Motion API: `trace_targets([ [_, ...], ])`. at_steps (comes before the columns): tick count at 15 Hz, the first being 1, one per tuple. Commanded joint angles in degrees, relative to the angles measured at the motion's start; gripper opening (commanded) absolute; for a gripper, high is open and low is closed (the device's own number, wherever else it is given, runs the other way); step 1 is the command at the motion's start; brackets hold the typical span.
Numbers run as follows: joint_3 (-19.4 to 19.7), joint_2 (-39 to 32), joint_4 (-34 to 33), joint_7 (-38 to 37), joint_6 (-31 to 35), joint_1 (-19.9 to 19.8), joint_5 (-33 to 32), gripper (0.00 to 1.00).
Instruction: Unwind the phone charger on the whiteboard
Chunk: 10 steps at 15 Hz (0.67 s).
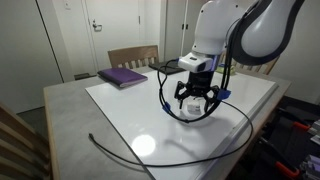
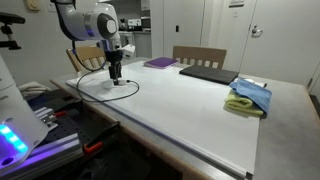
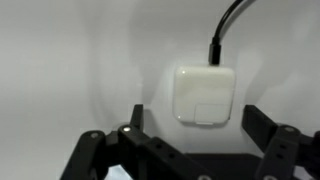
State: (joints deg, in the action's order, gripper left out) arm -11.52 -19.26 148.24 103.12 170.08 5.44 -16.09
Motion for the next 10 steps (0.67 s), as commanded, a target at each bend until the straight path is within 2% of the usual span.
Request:
trace_targets([
  [1,-1.32,-1.33,-0.33,1.08,-1.74,-1.79,-1.19,1.0],
  [10,1.63,-0.48,0.87,0.09,-1.37,-0.98,-4.09,1.0],
])
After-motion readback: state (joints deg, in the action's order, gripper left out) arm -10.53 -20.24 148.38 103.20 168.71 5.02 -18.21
